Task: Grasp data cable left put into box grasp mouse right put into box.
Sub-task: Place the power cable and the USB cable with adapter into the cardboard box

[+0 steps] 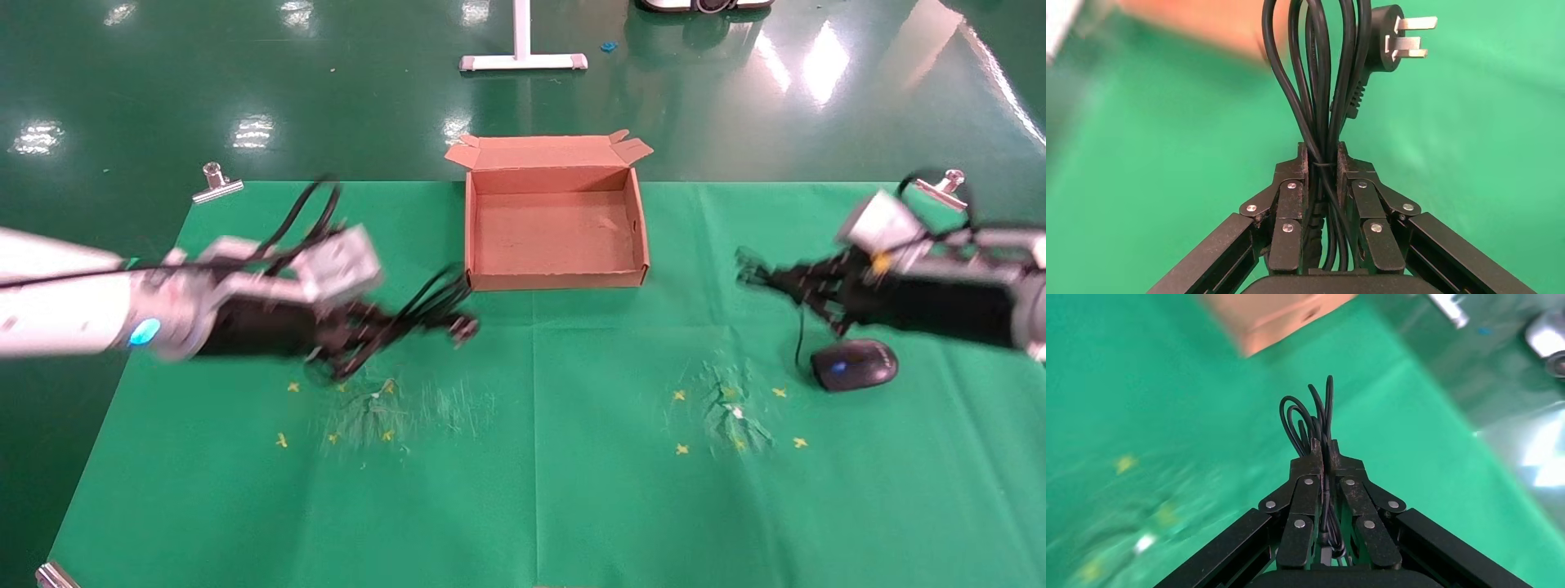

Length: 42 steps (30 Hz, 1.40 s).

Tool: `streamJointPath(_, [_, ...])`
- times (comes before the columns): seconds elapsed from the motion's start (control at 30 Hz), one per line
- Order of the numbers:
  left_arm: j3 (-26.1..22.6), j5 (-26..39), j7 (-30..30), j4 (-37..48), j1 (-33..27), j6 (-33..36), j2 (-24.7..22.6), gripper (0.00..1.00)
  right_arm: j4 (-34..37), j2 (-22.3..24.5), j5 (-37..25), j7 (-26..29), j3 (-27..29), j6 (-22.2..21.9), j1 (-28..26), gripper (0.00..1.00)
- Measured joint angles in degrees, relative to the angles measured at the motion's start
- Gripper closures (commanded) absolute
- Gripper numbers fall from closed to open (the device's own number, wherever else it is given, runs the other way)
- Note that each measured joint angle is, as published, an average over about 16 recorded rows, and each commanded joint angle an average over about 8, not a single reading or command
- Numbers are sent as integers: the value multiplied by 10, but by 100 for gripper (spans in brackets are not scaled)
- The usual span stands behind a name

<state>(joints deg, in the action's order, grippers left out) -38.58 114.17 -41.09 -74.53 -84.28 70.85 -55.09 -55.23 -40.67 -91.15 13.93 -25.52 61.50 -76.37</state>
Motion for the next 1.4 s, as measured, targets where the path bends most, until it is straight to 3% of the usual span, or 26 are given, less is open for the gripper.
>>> streamJointPath(0.23, [-14,34,68,93,-35,-104,-109,100,43,10,14,-7,21,5,-60,100])
streamJointPath(0.47, [-60,36,153,215,-62,-214,-202,98,61,27,26,-7,38,15,-106,100])
streamJointPath(0.73, [-142,-22,200,294,-88,-296,-234,0,73,34,37,-6,50,22,-147,100])
streamJointPath(0.93, [-201,-69,201,318,-106,-328,-231,0,83,28,43,-8,55,27,-174,100])
streamJointPath(1.1, [-221,-107,200,334,-122,-335,-212,0,88,19,48,-14,56,34,-191,100])
streamJointPath(1.27, [-221,-134,194,327,-133,-330,-157,0,89,4,54,-21,55,41,-203,100])
streamJointPath(1.4, [-211,-141,172,296,-138,-320,-84,0,89,-16,59,-30,53,46,-210,100])
